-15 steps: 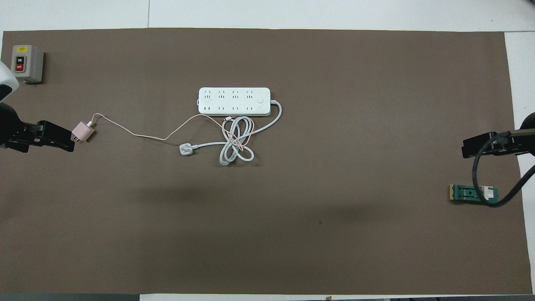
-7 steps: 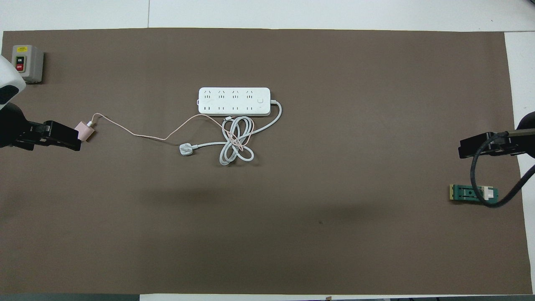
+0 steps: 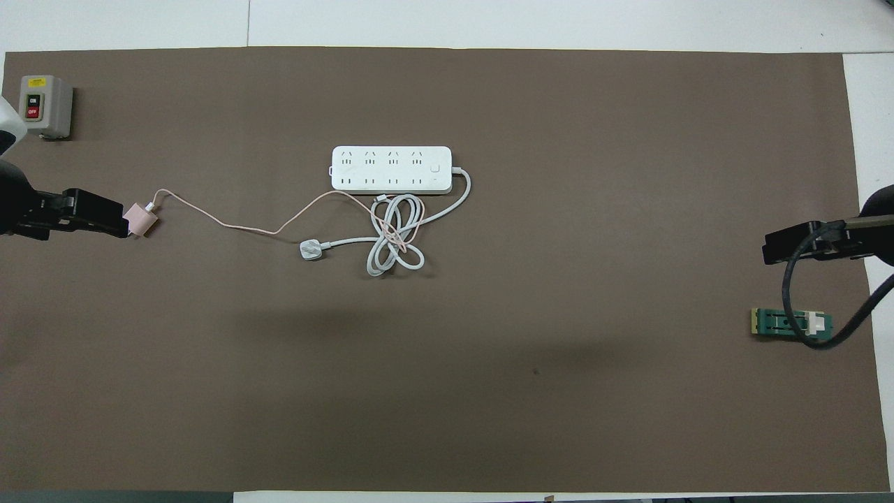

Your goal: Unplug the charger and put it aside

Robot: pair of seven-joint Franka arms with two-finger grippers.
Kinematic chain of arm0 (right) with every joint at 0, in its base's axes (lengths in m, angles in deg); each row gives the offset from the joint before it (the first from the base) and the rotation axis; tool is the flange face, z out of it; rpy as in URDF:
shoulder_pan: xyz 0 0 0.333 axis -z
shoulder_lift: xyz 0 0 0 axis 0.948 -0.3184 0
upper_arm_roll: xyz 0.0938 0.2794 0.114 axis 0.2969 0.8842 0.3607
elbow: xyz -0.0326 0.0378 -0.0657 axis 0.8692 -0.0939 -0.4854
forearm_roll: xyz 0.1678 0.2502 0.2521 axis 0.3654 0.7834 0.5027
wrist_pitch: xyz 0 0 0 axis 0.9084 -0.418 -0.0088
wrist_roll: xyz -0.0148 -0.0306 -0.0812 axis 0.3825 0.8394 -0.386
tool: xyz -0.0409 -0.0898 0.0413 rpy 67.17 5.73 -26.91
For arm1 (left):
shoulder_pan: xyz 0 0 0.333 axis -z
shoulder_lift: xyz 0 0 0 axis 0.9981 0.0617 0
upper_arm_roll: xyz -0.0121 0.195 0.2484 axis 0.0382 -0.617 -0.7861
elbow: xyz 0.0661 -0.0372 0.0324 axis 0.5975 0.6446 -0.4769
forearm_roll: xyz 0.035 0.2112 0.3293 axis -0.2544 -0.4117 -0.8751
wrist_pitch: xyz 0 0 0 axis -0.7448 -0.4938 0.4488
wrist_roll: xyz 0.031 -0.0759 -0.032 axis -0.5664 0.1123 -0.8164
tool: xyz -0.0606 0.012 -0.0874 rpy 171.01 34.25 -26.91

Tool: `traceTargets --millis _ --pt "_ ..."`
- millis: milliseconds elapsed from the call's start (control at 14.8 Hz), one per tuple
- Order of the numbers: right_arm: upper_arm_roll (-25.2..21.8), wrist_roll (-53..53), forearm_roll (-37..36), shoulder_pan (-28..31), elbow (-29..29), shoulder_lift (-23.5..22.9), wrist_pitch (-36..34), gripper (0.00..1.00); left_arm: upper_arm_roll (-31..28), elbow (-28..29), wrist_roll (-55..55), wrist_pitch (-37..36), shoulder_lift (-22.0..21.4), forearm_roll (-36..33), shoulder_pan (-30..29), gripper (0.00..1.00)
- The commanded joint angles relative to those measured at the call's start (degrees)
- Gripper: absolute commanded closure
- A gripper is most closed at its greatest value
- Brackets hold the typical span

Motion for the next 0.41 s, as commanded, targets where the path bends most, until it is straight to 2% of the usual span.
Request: traceTargets --millis 0,338 --pt "0.3 0.0 1.1 0.3 -1.4 1.2 1.4 0.0 -0.8 0.9 1.5 1.3 -0.9 -0.3 0.4 0.0" --pt "0.3 -0.1 1.1 0.3 -1.5 1.3 1.3 0.0 -0.8 1.0 2.2 1.6 -0.7 -0.2 0.3 0.0"
